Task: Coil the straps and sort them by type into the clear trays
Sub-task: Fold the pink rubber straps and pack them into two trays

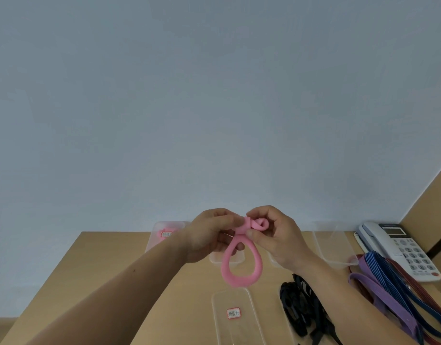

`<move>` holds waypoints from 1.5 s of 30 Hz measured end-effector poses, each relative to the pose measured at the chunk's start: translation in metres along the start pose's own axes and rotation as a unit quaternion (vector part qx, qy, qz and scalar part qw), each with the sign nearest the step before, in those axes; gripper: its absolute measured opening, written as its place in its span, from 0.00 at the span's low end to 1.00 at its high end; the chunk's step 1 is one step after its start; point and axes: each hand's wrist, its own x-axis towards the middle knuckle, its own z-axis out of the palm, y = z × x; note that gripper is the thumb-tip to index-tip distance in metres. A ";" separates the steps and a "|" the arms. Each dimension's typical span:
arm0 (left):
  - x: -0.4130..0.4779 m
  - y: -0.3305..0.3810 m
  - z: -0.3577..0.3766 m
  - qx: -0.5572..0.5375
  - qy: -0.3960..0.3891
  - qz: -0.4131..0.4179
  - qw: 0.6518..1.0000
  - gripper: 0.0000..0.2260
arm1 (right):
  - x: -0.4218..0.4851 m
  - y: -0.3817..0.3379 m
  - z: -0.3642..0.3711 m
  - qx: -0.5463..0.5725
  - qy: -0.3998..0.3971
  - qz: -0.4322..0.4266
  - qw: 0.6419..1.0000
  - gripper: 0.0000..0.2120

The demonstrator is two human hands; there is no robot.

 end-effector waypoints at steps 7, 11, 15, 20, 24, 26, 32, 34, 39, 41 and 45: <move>0.003 -0.007 -0.004 0.000 0.052 0.040 0.998 0.21 | 0.001 -0.003 -0.001 0.037 -0.008 0.061 0.997 0.15; 0.006 -0.010 -0.004 0.032 0.058 0.084 0.994 0.18 | 0.002 -0.006 0.000 0.053 -0.007 0.110 0.993 0.13; 0.006 -0.015 -0.002 0.066 0.059 0.109 0.990 0.19 | 0.003 -0.006 -0.001 0.047 0.010 0.126 0.991 0.09; 0.006 -0.017 0.000 0.105 0.061 0.112 0.986 0.20 | 0.002 -0.009 -0.001 0.027 0.004 0.131 0.991 0.07; 0.005 -0.017 0.003 0.146 0.075 0.112 0.980 0.17 | 0.002 -0.011 0.000 0.011 0.004 0.128 0.992 0.08; 0.005 -0.017 0.003 0.145 0.078 0.114 0.980 0.17 | 0.002 -0.012 0.000 0.007 0.012 0.125 0.992 0.07; 0.003 -0.012 0.001 0.130 0.065 0.087 0.986 0.19 | 0.000 -0.011 0.001 0.008 0.037 0.083 0.996 0.06; 0.001 -0.010 0.001 0.112 0.037 0.058 0.991 0.18 | 0.000 -0.011 0.002 0.005 0.037 0.065 0.997 0.08; -0.006 -0.004 0.001 0.016 -0.006 0.001 1.000 0.19 | -0.003 -0.006 0.006 -0.007 0.038 0.043 0.998 0.17; -0.006 -0.001 0.001 0.000 -0.001 -0.010 1.000 0.20 | -0.005 -0.004 0.006 -0.030 0.034 0.031 0.998 0.18; -0.007 -0.001 0.001 0.012 0.022 0.009 1.000 0.18 | -0.005 -0.005 0.007 -0.054 0.009 0.015 0.998 0.19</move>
